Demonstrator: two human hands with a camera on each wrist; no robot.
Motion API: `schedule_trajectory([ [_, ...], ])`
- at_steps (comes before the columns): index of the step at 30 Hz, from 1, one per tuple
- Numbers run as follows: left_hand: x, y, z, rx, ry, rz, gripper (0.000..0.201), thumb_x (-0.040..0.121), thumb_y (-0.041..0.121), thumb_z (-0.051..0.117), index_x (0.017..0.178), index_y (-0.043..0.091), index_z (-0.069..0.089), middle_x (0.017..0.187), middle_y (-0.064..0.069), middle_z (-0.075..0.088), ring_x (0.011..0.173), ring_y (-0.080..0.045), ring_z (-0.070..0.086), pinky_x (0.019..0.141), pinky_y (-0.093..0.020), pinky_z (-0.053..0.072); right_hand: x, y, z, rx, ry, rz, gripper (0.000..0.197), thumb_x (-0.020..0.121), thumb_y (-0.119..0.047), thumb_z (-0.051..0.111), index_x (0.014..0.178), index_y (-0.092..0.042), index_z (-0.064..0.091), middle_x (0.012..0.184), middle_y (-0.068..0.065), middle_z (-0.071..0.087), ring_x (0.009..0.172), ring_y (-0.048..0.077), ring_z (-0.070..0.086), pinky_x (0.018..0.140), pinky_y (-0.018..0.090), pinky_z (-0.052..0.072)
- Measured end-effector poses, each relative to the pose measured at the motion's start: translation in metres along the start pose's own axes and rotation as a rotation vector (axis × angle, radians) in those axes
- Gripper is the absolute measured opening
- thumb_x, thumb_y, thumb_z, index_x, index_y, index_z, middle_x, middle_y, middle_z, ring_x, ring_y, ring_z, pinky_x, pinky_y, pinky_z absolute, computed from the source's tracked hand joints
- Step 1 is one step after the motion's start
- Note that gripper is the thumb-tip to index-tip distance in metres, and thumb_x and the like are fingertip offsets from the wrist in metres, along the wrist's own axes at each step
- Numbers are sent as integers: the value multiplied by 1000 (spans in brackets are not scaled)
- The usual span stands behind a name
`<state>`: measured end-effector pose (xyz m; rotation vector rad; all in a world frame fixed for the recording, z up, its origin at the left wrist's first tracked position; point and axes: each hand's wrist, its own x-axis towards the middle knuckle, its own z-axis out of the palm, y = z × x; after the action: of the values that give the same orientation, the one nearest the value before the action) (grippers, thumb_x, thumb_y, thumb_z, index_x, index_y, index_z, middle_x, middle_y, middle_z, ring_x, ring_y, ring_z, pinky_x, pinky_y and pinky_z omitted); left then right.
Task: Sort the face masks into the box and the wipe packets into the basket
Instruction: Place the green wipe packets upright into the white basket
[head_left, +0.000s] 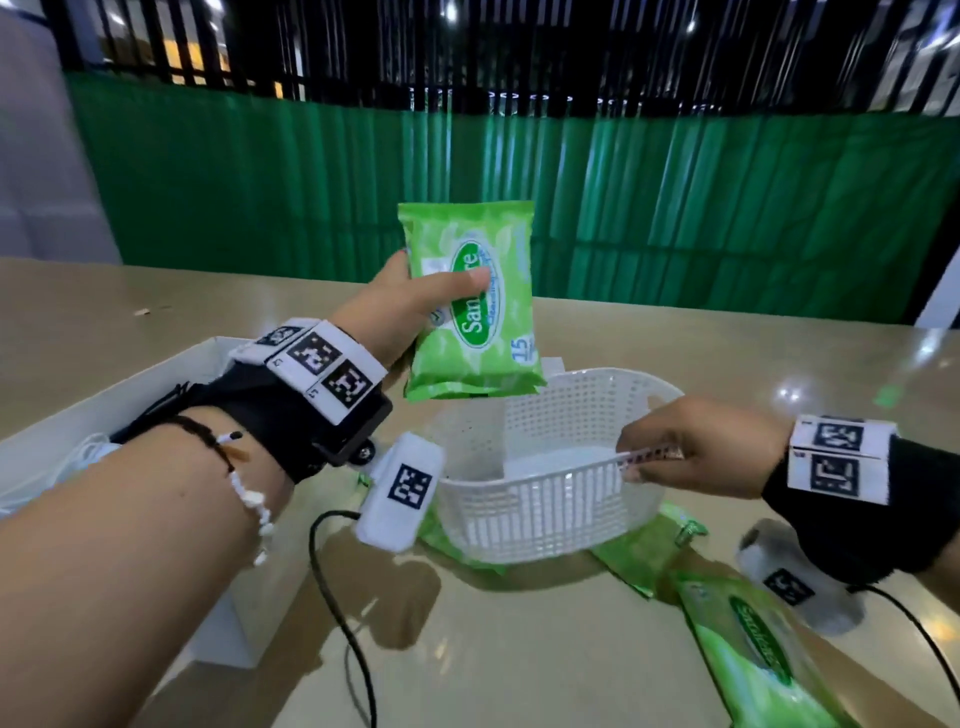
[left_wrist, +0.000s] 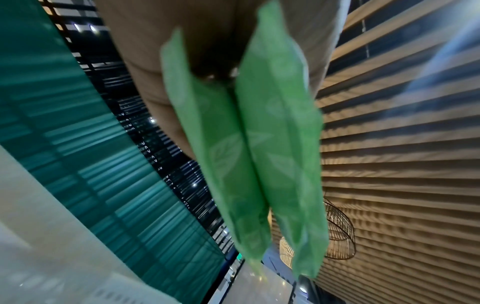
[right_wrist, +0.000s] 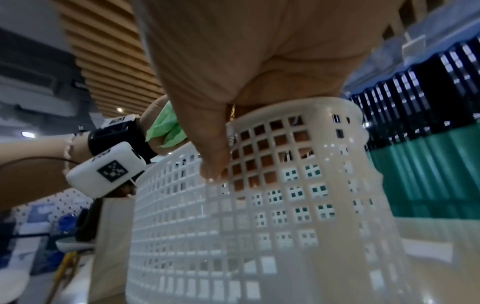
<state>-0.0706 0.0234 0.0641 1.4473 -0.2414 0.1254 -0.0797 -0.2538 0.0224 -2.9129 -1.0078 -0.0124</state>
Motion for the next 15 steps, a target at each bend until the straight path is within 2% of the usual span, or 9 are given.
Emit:
schedule_trajectory([
  [4,-24,-2,6,82,-107,-13,81,61,20,78,132,8,42,112,-15,67,92,-30,70,72,-42,56,-10,-11,16,198,-105,-61,13,87,-32,64,87,-20,68,80,1,67,76,17,61,71,36,50],
  [7,-42,-10,10,217,-143,-45,68,61,18,75,123,15,48,107,-10,70,88,-26,71,72,-43,58,-9,-19,32,258,-183,-111,1,85,-29,66,85,-29,65,78,-4,67,73,11,61,72,32,50],
  [9,-52,-19,11,329,-169,-91,68,54,22,80,116,20,50,103,-7,71,86,-25,71,73,-45,58,-8,-26,39,269,-212,-127,12,84,-30,66,82,-39,59,71,-7,63,67,6,57,67,27,46],
  [11,-58,-26,9,474,-212,-133,70,53,28,82,115,21,50,99,-3,72,84,-22,72,73,-43,58,-9,-33,43,277,-227,-154,14,83,-33,66,75,-43,59,67,-7,61,62,7,54,63,27,45],
  [13,-63,-27,8,605,-299,-155,63,60,27,83,114,22,51,98,1,72,84,-18,71,76,-40,58,-13,-41,45,269,-209,-198,5,79,-41,62,82,-44,59,68,-5,63,63,10,57,63,28,46],
  [15,-68,-24,9,663,-380,-172,56,65,23,83,112,23,52,98,2,72,85,-16,71,78,-38,58,-18,-47,41,256,-155,-257,15,76,-46,57,91,-45,55,66,-13,61,63,3,56,61,22,44],
])
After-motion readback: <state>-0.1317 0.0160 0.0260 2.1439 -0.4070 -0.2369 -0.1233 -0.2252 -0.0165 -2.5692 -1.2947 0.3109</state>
